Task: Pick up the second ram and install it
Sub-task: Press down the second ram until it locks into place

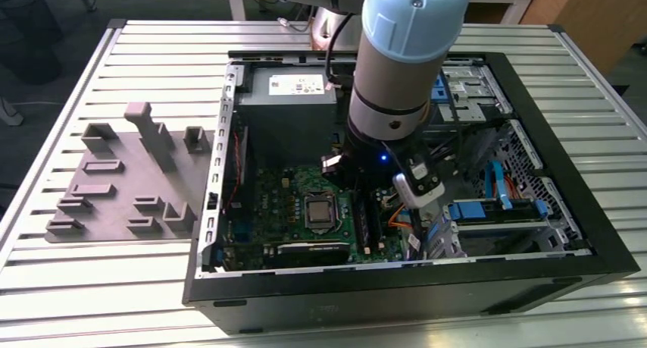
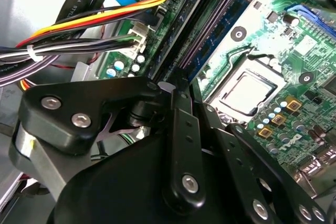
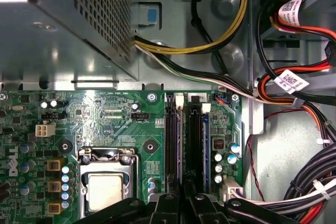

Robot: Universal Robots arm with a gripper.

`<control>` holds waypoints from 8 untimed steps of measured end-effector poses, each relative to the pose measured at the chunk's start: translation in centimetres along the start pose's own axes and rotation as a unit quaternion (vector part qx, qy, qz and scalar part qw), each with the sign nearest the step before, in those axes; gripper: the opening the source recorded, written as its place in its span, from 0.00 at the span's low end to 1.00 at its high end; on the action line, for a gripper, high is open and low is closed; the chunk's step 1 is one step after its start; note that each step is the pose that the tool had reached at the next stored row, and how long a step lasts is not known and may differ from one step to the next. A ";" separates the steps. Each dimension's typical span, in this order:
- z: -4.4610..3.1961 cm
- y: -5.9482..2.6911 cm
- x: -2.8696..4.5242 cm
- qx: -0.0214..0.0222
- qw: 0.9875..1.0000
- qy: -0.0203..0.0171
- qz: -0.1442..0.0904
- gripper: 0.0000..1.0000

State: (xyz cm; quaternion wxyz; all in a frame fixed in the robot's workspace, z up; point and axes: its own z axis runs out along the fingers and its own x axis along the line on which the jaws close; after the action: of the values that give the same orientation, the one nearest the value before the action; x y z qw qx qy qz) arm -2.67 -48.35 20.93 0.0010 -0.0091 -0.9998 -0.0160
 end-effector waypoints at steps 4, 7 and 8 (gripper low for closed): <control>0.03 0.00 0.00 0.001 1.000 0.000 0.000 0.14; 0.03 0.00 0.00 0.001 1.000 0.000 -0.001 0.14; 0.01 0.00 0.00 0.002 1.000 0.000 -0.001 0.14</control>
State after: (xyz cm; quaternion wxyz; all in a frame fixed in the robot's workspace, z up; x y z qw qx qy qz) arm -2.67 -48.35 20.91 0.0009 -0.0084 -0.9999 -0.0140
